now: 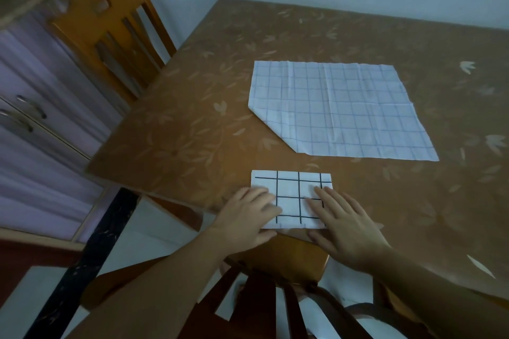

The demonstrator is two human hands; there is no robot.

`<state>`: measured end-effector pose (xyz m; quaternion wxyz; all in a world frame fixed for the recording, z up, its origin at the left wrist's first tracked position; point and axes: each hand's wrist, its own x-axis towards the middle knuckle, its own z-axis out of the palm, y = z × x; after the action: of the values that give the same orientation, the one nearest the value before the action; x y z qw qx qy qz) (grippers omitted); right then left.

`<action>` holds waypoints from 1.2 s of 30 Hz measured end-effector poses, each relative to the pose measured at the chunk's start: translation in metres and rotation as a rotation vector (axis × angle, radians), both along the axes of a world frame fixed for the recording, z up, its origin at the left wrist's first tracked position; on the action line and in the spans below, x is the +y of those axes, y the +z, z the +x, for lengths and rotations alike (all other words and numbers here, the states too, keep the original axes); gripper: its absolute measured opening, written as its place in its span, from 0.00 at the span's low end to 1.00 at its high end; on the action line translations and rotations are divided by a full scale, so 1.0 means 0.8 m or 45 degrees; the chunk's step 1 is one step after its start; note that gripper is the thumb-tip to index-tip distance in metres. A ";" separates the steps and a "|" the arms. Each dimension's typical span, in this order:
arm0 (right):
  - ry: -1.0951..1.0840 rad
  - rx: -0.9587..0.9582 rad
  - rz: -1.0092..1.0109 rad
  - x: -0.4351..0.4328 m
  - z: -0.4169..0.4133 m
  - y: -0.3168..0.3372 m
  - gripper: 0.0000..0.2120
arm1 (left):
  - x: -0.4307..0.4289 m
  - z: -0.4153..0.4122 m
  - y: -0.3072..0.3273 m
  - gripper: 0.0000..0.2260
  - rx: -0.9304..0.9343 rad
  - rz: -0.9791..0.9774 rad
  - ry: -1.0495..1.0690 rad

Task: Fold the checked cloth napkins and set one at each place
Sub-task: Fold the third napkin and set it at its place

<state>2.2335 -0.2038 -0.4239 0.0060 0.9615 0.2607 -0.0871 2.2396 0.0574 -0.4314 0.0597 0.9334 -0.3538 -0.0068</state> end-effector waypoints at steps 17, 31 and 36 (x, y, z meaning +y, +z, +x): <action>-0.071 -0.053 0.323 0.022 0.002 -0.003 0.07 | 0.027 0.002 0.008 0.07 0.074 -0.123 0.154; -0.066 -0.101 0.269 -0.006 0.005 0.007 0.02 | 0.003 -0.002 0.012 0.10 0.112 -0.114 0.172; -0.110 -0.003 0.173 0.004 0.002 0.025 0.11 | -0.008 0.000 0.030 0.10 0.131 0.130 0.084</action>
<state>2.2349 -0.2010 -0.4041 -0.0628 0.9701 0.2244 -0.0684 2.2399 0.0514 -0.4070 0.0304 0.9448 -0.3185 -0.0708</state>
